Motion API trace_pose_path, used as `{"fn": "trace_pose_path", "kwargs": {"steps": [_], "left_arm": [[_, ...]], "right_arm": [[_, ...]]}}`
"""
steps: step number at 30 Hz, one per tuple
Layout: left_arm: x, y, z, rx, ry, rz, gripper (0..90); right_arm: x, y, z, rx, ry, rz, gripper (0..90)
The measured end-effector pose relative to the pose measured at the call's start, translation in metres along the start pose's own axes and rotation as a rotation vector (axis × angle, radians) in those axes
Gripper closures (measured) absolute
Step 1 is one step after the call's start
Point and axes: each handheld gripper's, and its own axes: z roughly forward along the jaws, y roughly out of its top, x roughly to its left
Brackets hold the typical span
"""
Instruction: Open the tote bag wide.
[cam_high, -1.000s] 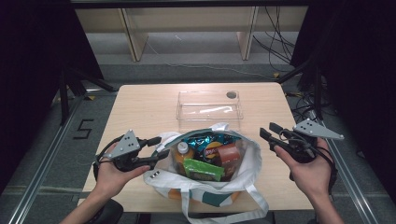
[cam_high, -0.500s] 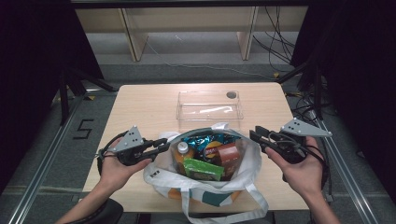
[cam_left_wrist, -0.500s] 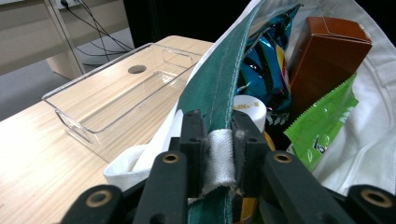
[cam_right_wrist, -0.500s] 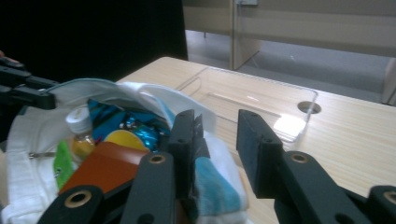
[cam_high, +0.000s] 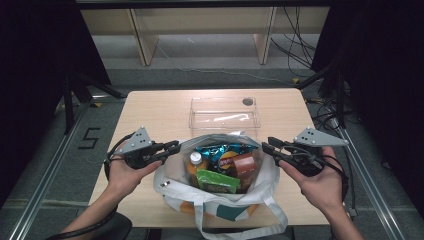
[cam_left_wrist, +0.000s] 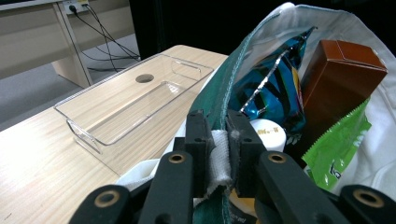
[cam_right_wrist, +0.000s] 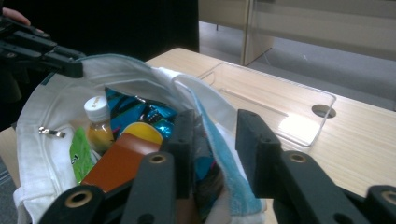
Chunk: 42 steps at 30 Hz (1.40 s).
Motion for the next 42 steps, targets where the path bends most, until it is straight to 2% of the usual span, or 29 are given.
{"fn": "trace_pose_path", "kwargs": {"steps": [1,4,5,8,9,14,17,18,20,21,22,23,24,28,32,33,35,36,37,38,39,40,41,42], "left_arm": [[0.000,0.001,0.000,0.001,0.001,0.000,79.9],[0.002,0.002,0.001,-0.003,0.004,0.002,80.2],[0.002,0.003,0.001,-0.001,0.004,0.000,80.2],[0.004,0.005,0.002,0.003,0.000,-0.004,80.3],[0.005,0.006,0.002,0.006,0.001,-0.003,80.5],[0.009,0.010,0.007,-0.001,0.002,-0.012,80.8],[0.009,0.011,0.009,-0.001,0.007,-0.005,81.2],[0.010,0.012,0.010,-0.004,0.005,-0.004,81.3],[0.010,0.013,0.010,-0.003,0.010,-0.001,81.4],[0.010,0.013,0.011,-0.002,0.010,-0.001,81.5],[0.010,0.013,0.011,-0.002,0.007,-0.004,81.5],[0.011,0.013,0.012,-0.005,0.002,-0.005,81.5],[0.011,0.013,0.012,0.005,0.006,-0.005,81.5],[0.013,0.013,0.017,0.013,0.010,-0.014,81.6],[0.016,0.012,0.023,0.021,0.013,-0.019,81.6],[0.016,0.012,0.024,0.019,0.013,-0.021,81.5],[0.017,0.011,0.026,0.026,0.018,-0.019,81.6],[0.018,0.010,0.027,0.032,0.023,-0.015,81.6],[0.018,0.010,0.028,0.038,0.028,-0.010,81.6],[0.018,0.010,0.029,0.039,0.033,-0.004,81.6],[0.018,0.010,0.031,0.044,0.034,0.000,81.6],[0.018,0.009,0.033,0.046,0.030,-0.003,81.6],[0.018,0.008,0.035,0.057,0.035,0.001,81.7],[0.018,0.007,0.037,0.060,0.035,0.000,81.7]], "right_arm": [[0.001,-0.001,0.001,0.001,-0.018,0.007,66.1],[-0.003,-0.002,0.003,0.031,-0.028,-0.035,69.1],[-0.003,-0.003,0.004,0.042,-0.030,-0.020,72.4],[-0.004,-0.004,0.005,0.059,-0.039,-0.023,77.7],[-0.005,-0.004,0.004,0.095,-0.036,-0.009,80.9],[-0.006,-0.005,0.009,0.094,-0.034,-0.029,81.4],[-0.007,-0.006,0.015,0.117,-0.049,-0.022,75.7],[-0.009,-0.006,0.016,0.137,-0.047,-0.046,76.6],[-0.010,-0.007,0.018,0.139,-0.047,-0.054,78.3],[-0.011,-0.007,0.017,0.148,-0.048,-0.044,83.2],[-0.012,-0.007,0.018,0.129,-0.070,-0.034,85.9],[-0.013,-0.006,0.018,0.140,-0.064,-0.035,86.2],[-0.012,-0.006,0.019,0.138,-0.064,0.004,86.3],[-0.015,-0.006,0.023,0.149,-0.074,-0.031,86.5],[-0.018,-0.008,0.026,0.145,-0.081,-0.026,86.5],[-0.017,-0.010,0.027,0.142,-0.089,-0.008,86.5],[-0.021,-0.011,0.029,0.145,-0.089,-0.032,86.4],[-0.022,-0.012,0.030,0.143,-0.086,-0.019,86.4],[-0.023,-0.012,0.031,0.142,-0.089,-0.026,86.3],[-0.023,-0.012,0.032,0.144,-0.088,-0.005,86.3],[-0.025,-0.013,0.033,0.140,-0.084,-0.030,86.3],[-0.024,-0.013,0.034,0.146,-0.092,0.005,86.3],[-0.027,-0.014,0.038,0.144,-0.100,-0.017,86.4],[-0.027,-0.014,0.038,0.144,-0.100,-0.017,86.4]]}}
